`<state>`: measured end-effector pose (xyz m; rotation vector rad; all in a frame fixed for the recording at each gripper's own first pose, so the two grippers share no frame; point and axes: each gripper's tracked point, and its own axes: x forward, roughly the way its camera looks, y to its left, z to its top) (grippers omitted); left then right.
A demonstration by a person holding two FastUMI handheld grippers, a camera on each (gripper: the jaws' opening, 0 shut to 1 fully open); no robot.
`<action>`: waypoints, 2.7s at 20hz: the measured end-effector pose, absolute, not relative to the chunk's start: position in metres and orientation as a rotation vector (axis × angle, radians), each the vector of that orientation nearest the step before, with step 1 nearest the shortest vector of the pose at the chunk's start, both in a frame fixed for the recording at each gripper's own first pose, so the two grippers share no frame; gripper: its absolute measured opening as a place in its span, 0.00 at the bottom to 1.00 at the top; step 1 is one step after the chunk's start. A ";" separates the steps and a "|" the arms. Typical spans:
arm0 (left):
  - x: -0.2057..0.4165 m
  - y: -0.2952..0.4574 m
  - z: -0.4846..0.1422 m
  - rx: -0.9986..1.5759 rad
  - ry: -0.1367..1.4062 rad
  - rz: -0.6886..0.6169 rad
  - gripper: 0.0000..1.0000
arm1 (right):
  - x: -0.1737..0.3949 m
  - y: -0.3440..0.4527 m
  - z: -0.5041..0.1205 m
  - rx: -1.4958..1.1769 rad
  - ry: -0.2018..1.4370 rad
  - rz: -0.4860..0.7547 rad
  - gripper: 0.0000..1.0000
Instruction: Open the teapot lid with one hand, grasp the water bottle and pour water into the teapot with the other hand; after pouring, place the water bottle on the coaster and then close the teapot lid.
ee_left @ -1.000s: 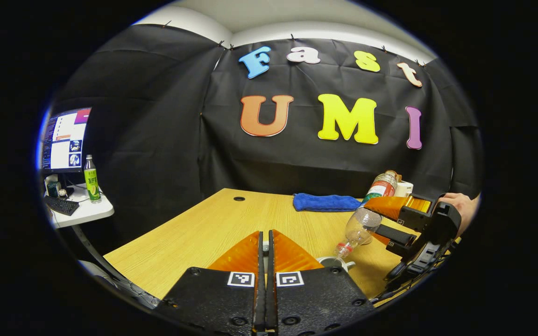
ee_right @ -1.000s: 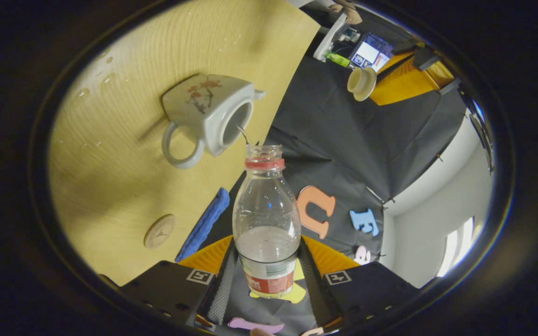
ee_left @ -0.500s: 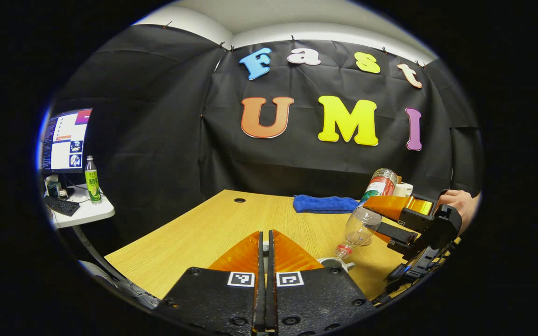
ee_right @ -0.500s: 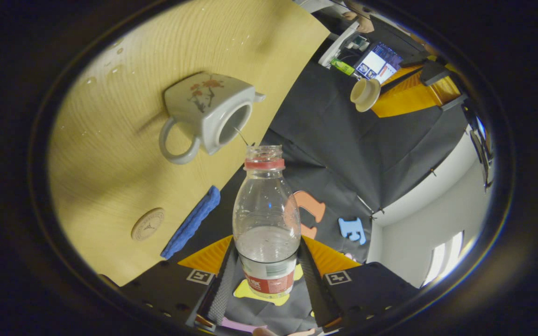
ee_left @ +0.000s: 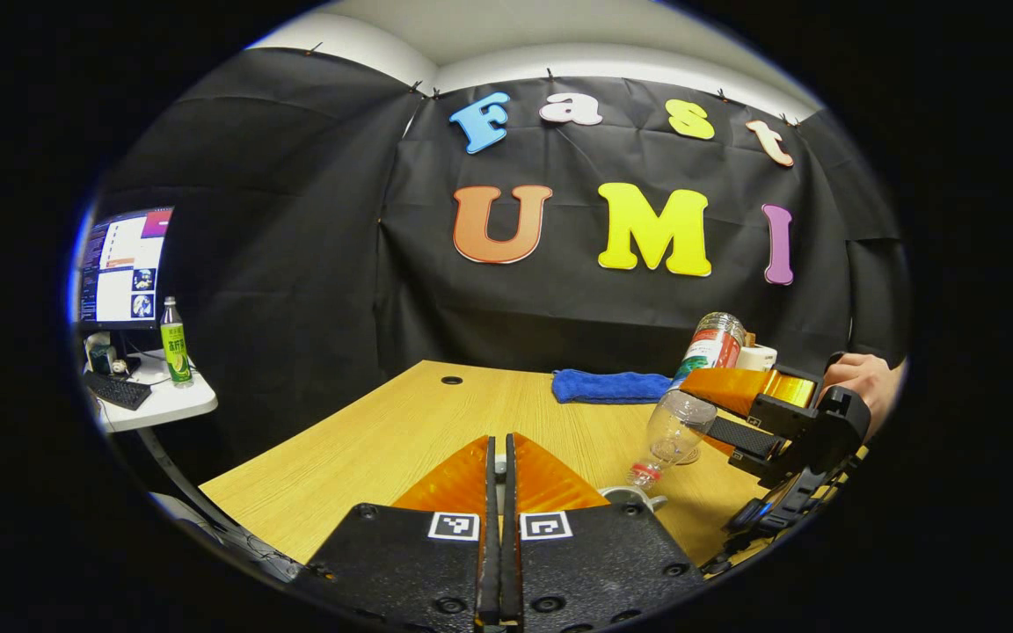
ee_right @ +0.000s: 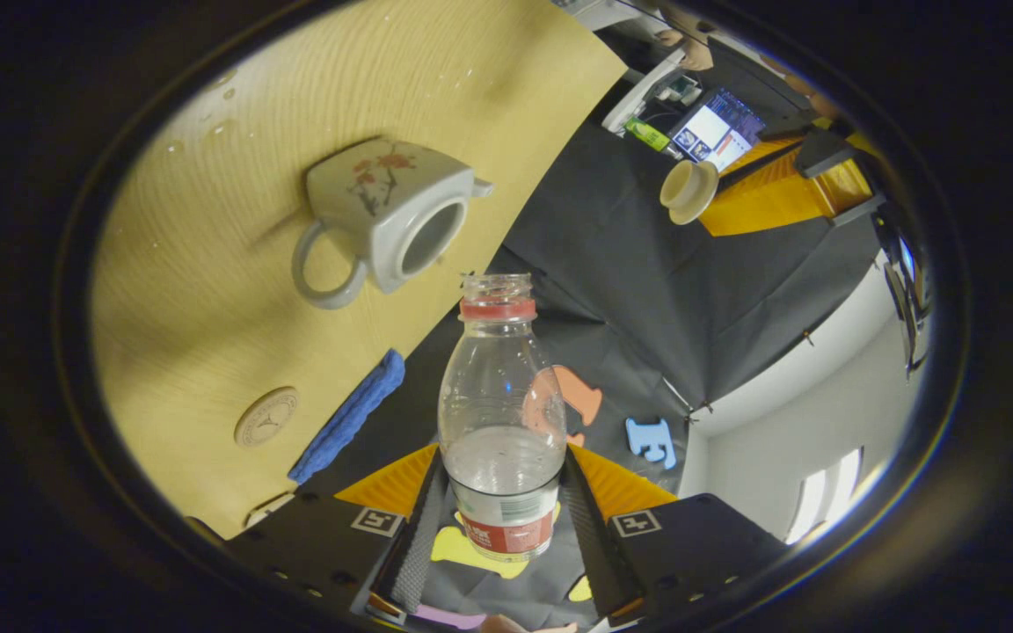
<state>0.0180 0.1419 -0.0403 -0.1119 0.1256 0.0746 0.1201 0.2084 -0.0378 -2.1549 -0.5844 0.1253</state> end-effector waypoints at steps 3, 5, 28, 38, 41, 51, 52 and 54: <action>0.017 0.143 -0.039 -0.115 0.123 0.078 0.03 | 0.120 0.208 -0.038 -2.141 -0.578 0.127 0.71; 0.017 0.145 -0.038 -0.116 0.121 0.082 0.03 | 0.122 0.208 -0.039 -2.129 -0.569 0.131 0.71; 0.021 0.124 -0.030 -0.086 0.103 0.061 0.03 | 0.122 0.182 -0.018 -0.811 -0.091 0.363 0.72; 0.024 0.104 -0.026 -0.069 0.092 0.029 0.03 | 0.178 0.121 -0.003 -0.111 0.095 0.320 0.71; 0.023 0.103 -0.026 -0.064 0.091 0.028 0.03 | 0.202 0.109 -0.024 -0.049 0.144 0.300 0.71; 0.023 0.110 -0.029 -0.058 0.098 0.043 0.03 | 0.248 0.108 -0.075 -0.034 0.219 0.268 0.71; 0.023 0.111 -0.030 -0.058 0.098 0.045 0.03 | 0.249 0.109 -0.078 -0.032 0.226 0.270 0.71; 0.023 0.113 -0.030 -0.060 0.101 0.047 0.03 | 0.252 0.108 -0.080 -0.040 0.231 0.271 0.72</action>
